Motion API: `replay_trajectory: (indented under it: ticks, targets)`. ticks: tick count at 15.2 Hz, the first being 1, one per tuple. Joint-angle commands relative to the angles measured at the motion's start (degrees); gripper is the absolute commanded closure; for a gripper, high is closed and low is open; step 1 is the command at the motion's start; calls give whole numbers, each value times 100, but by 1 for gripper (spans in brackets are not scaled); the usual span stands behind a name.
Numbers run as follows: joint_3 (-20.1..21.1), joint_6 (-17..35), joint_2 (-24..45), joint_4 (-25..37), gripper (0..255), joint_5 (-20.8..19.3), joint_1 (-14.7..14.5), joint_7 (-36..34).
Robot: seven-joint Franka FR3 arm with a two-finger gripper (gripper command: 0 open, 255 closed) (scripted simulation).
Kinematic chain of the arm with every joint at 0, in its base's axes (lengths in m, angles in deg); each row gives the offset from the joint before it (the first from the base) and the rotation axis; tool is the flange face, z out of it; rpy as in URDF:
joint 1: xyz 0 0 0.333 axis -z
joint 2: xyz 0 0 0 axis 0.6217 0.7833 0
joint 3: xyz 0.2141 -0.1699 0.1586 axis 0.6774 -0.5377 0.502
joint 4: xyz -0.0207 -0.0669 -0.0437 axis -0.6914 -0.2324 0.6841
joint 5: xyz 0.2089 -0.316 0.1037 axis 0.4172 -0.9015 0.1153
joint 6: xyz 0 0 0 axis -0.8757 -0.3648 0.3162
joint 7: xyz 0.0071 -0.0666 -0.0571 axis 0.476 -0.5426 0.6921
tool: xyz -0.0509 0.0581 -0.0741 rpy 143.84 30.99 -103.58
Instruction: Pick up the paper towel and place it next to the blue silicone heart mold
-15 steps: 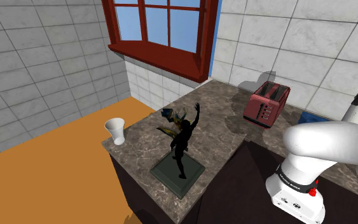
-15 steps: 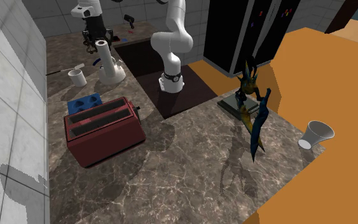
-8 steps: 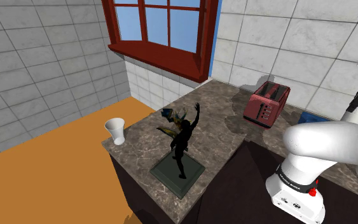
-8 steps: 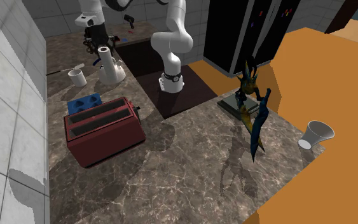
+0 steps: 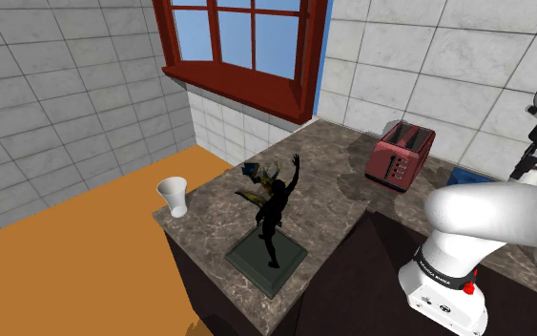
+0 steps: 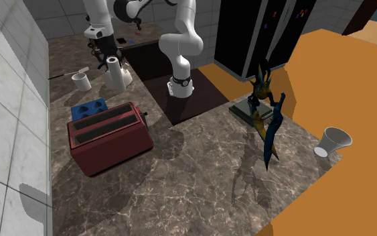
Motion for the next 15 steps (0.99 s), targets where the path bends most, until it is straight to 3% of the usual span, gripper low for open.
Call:
replay_trajectory:
  ticks: [1,11,15]
  targets:
    - [-118,150,33,-101,255,-91,2,-14]
    - [-775,933,313,-527,255,-556,-79,-121]
    - [-775,933,312,-527,255,-557,-79,-122]
